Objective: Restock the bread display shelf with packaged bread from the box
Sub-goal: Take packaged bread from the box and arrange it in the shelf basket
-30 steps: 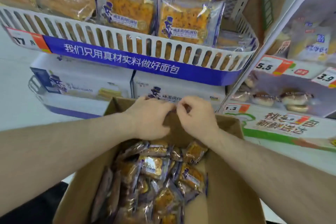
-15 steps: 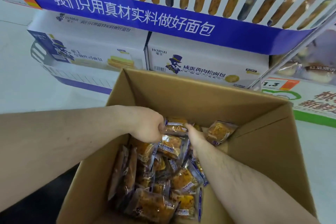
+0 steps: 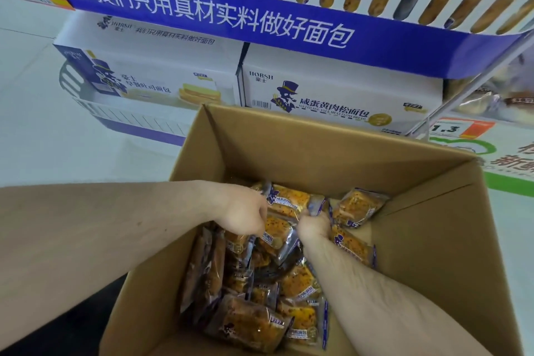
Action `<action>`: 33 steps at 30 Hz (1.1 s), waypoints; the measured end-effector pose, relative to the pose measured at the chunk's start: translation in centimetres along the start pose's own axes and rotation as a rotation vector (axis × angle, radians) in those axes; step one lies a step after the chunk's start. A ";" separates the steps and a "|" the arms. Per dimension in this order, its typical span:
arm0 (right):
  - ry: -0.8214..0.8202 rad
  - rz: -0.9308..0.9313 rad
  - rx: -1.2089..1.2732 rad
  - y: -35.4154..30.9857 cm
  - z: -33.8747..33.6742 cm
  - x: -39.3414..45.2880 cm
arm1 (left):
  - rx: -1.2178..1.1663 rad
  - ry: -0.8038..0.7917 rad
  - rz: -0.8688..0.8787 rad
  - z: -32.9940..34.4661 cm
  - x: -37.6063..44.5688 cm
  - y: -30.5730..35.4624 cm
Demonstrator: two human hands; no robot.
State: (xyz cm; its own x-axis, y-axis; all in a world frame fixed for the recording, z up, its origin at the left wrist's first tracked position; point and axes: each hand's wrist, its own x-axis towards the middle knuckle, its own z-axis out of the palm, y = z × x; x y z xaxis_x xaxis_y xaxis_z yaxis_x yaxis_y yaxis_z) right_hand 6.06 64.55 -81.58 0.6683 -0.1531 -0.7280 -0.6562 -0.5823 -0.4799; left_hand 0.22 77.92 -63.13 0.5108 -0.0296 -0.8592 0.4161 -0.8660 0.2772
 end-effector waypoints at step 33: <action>0.103 -0.202 -0.210 0.2 -5.0 -5.0 | -0.932 0.135 -0.195 2.7 -1.8 0.2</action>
State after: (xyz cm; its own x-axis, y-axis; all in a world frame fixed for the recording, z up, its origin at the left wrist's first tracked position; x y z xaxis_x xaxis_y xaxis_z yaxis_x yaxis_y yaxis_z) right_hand 4.34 61.23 -75.58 0.8171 -0.0910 -0.5693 -0.4263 -0.7601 -0.4905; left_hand -2.67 76.46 -62.69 0.4271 0.1815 -0.8858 0.9040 -0.1035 0.4147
